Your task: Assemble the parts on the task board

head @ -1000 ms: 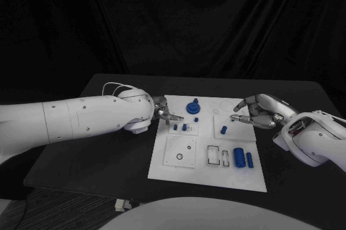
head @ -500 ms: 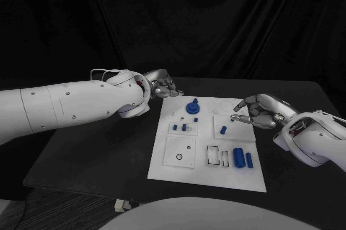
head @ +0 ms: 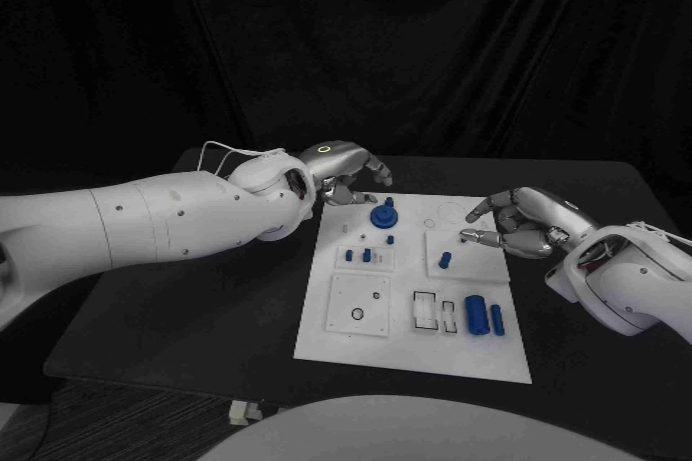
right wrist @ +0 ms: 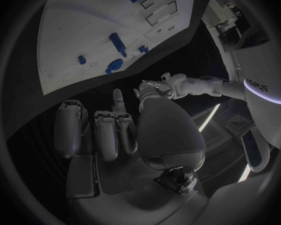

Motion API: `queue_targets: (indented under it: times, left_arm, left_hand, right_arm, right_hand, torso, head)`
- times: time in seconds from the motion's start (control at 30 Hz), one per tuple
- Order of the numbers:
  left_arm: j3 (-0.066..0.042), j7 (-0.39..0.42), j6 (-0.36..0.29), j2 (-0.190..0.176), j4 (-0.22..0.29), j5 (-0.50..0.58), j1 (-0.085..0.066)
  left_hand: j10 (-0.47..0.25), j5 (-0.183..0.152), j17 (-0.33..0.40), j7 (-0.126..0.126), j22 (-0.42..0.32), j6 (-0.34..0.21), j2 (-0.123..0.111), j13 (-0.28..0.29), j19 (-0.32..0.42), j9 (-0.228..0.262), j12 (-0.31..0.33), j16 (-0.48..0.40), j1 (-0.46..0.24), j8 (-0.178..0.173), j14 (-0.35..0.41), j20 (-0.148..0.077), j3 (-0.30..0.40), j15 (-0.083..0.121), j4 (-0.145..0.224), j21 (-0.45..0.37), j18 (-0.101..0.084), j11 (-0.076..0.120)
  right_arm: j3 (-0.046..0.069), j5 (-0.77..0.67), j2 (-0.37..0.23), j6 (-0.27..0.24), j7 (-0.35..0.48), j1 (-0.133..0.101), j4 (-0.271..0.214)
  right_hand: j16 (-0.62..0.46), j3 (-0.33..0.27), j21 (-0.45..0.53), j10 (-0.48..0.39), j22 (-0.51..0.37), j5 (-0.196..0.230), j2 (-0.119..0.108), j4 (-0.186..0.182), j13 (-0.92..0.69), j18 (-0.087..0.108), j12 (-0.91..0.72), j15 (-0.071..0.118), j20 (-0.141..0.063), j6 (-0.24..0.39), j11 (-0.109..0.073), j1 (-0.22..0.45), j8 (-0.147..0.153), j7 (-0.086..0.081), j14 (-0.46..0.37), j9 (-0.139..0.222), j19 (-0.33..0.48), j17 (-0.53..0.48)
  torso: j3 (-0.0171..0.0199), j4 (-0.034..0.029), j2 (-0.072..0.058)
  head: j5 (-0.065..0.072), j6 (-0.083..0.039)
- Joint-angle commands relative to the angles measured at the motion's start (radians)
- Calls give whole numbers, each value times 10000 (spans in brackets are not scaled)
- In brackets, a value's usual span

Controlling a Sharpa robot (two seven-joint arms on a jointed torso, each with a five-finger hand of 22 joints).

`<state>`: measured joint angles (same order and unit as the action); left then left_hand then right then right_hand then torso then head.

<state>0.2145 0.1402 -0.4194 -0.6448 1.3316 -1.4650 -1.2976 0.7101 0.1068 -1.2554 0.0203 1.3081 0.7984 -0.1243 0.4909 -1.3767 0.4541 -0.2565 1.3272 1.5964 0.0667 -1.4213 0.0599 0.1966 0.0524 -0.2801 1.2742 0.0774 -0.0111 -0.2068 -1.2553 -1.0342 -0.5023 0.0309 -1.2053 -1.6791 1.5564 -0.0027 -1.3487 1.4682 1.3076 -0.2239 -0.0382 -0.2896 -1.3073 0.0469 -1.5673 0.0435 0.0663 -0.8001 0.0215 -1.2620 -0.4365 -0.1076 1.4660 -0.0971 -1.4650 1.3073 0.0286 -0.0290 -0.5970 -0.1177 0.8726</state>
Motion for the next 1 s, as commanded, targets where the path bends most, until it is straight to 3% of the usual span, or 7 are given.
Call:
queue_targets:
  times: [0.03, 0.07, 0.1, 0.17, 0.37, 0.7, 1.0]
  left_arm:
    - [-18, 1333, -499, 251, -273, -2181, 107]
    - [-18, 1337, -392, 357, -370, -2318, 140]
    - [-18, 1338, -282, 462, -463, -2424, 168]
    - [-19, 1328, -138, 626, -599, -2547, 209]
    - [-20, 1274, 101, 1029, -847, -2728, 309]
    - [-21, 1169, 556, 1240, -911, -2782, 417]
    - [-21, 1160, 821, 1451, -1072, -2787, 645]
  left_hand:
    - [-261, -243, 228, 109, 1125, 61, -256, -1053, -165, -753, 568, -147, -233, -17, -114, -138, -113, 141, -35, -174, 35, 128]
    - [-279, -248, 236, 88, 1125, 132, -302, -1228, -203, -871, 635, -139, -282, -15, -137, -151, -137, 157, -47, -179, 30, 153]
    - [-276, -248, 263, -144, 1134, 525, -397, -1681, -297, -1142, 773, -120, -386, 19, -186, -186, -160, 211, -75, -186, 14, 220]
    - [-152, -257, 369, -321, 1148, 759, -411, -1883, -344, -1278, 766, -176, -375, 41, -171, -203, -155, 231, -63, -181, 7, 219]
    - [243, -177, 611, -426, 1123, 977, -343, -2193, -346, -1571, 654, -313, -387, 12, -99, -211, -128, 202, -12, -305, 20, 177]
    - [928, -56, 766, -549, 1106, 1485, -239, -2417, -315, -1849, 379, -356, -366, 116, -36, -180, -63, 155, 130, -480, 39, 129]
    - [1365, 33, 120, -540, 1097, 1678, -205, -2520, -281, -2009, 253, 216, -354, 121, -361, -166, -7, 175, 244, -610, 56, 119]
  right_arm:
    - [6, 17, -50, -257, 125, 20, -100]
    - [6, 17, -63, -273, 139, 20, -125]
    - [6, 18, -74, -286, 153, 20, -147]
    - [6, 19, -87, -307, 173, 20, -179]
    - [6, 19, -118, -342, 211, 20, -268]
    - [6, 20, -106, -334, 220, 21, -279]
    - [6, 20, -108, -361, 255, 21, -301]
  right_hand:
    - [-33, -54, 6, 1026, 1895, -33, 28, 3, -2635, 81, -35, -45, 40, -72, 63, -78, 54, -17, 972, 14, 11, 2348]
    - [-33, -54, 6, 1026, 1895, -33, 28, 3, -2635, 81, -35, -45, 40, -72, 63, -78, 54, -17, 972, 14, 11, 2348]
    - [-30, -56, 1, 1026, 1897, -35, 26, 4, -2635, 80, -35, -45, 40, -78, 63, -78, 52, -16, 973, 13, 8, 2353]
    - [-28, -58, -2, 1026, 1898, -36, 24, 6, -2635, 79, -35, -45, 40, -82, 63, -80, 50, -15, 975, 13, 6, 2357]
    - [-29, -60, -2, 1026, 1898, -38, 21, 10, -2635, 79, -35, -45, 40, -86, 63, -84, 48, -14, 974, 12, 5, 2355]
    - [-29, -60, -2, 1026, 1898, -38, 21, 10, -2635, 79, -35, -45, 40, -86, 63, -84, 48, -14, 974, 12, 5, 2355]
    - [-29, -60, -2, 1026, 1898, -38, 21, 10, -2635, 79, -35, -45, 40, -86, 63, -84, 48, -14, 974, 12, 5, 2355]
  torso:
    - [1, -9, -19]
    - [2, -7, -23]
    - [0, -1, -16]
    - [-1, -7, -16]
    - [-20, -19, -34]
    - [3, -4, 2]
    - [3, -8, 5]
  head:
    - [27, 0]
    - [25, 0]
    - [14, 0]
    - [12, 0]
    - [85, 0]
    - [119, 0]
    - [150, 0]
